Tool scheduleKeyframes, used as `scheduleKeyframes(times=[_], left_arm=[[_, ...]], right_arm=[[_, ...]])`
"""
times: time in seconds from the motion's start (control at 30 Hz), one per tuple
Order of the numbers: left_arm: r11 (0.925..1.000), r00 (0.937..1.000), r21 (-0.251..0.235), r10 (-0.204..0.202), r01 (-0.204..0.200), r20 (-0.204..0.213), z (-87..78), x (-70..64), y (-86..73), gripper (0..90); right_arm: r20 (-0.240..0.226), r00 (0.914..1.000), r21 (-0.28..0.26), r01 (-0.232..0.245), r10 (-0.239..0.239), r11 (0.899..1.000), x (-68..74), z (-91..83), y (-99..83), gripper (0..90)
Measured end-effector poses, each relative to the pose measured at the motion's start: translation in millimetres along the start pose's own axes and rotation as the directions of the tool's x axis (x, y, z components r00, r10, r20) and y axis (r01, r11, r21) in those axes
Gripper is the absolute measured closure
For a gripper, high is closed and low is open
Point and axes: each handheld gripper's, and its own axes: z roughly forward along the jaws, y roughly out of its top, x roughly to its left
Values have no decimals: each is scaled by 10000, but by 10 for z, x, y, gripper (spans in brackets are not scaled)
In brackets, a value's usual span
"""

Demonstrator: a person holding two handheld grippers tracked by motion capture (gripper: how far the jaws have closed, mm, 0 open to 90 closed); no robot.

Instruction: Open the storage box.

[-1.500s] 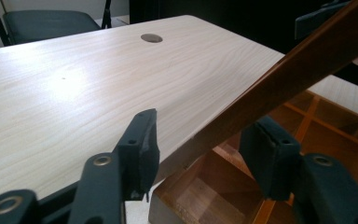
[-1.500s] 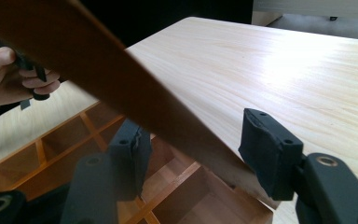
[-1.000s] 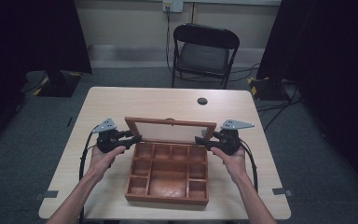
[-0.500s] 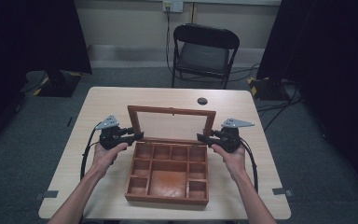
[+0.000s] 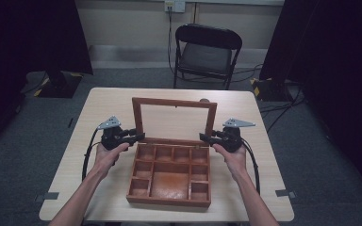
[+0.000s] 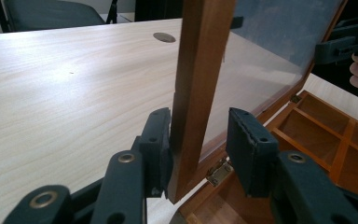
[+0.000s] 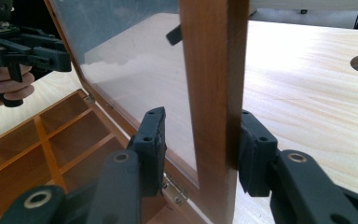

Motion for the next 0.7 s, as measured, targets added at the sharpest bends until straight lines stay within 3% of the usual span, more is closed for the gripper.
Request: scheduleKeyframes(times=[0.7], left_arm=[[9982, 9986, 285, -530, 530, -31, 79, 95, -44, 647]], right_arm=[[134, 9975, -111, -696, 697, 9975, -132, 131, -41, 582]])
